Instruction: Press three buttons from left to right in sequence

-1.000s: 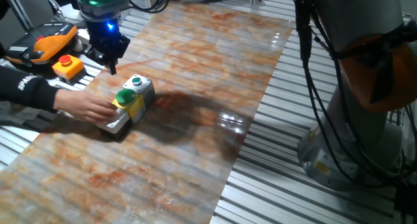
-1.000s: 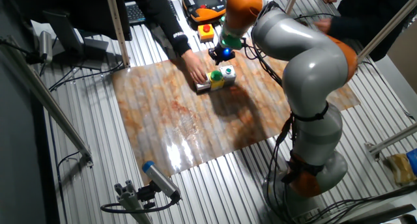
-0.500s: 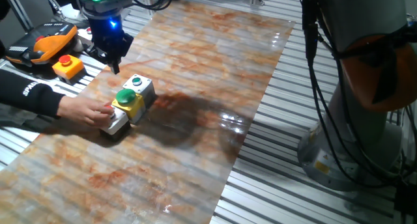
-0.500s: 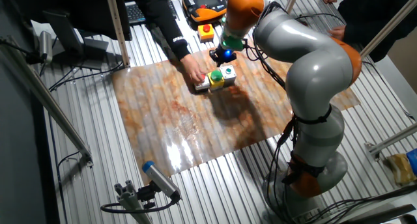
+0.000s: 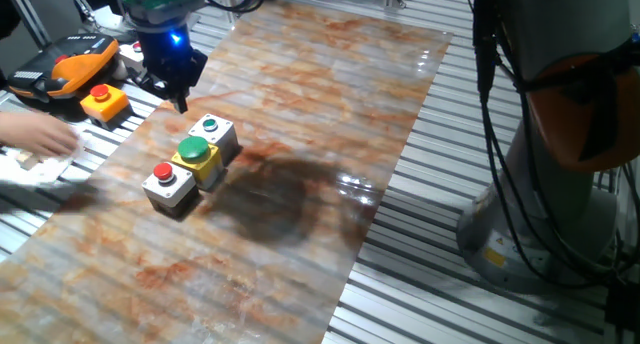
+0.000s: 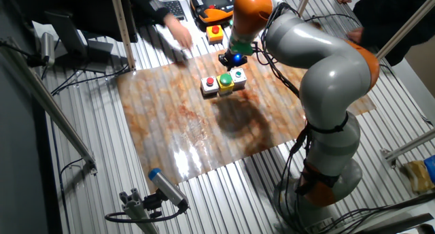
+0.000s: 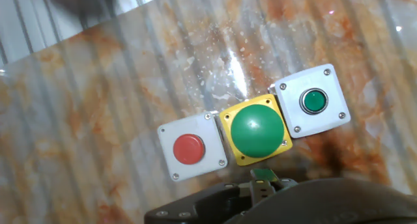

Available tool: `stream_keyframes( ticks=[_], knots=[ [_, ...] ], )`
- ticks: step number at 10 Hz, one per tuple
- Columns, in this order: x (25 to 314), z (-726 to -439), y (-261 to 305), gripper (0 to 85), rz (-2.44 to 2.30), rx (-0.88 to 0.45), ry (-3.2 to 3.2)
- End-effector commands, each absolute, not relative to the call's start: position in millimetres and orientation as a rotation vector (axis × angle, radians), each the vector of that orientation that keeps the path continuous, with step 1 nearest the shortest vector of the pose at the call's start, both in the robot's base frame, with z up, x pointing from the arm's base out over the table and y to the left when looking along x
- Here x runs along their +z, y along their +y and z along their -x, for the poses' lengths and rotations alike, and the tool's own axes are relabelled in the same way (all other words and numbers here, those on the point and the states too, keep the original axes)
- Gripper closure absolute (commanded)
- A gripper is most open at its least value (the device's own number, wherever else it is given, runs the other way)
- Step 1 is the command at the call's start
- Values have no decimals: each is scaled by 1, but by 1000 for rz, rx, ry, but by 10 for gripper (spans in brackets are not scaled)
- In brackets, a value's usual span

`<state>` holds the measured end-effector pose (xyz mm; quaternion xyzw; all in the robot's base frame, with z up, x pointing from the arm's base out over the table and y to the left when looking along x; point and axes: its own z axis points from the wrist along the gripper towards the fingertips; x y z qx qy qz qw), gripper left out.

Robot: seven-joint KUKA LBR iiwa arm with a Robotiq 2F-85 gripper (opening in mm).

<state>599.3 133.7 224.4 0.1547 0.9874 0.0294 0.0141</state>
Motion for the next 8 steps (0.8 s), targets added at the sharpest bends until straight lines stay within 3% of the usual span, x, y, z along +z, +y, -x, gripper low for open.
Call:
stream_keyframes(
  ticks=[1, 2, 8],
  knots=[
    [223, -600, 135, 850, -496, 100, 3087],
    [220, -603, 138, 850, -475, 42, 3083],
    [205, -610, 151, 850, -580, 121, 3070]
  ],
)
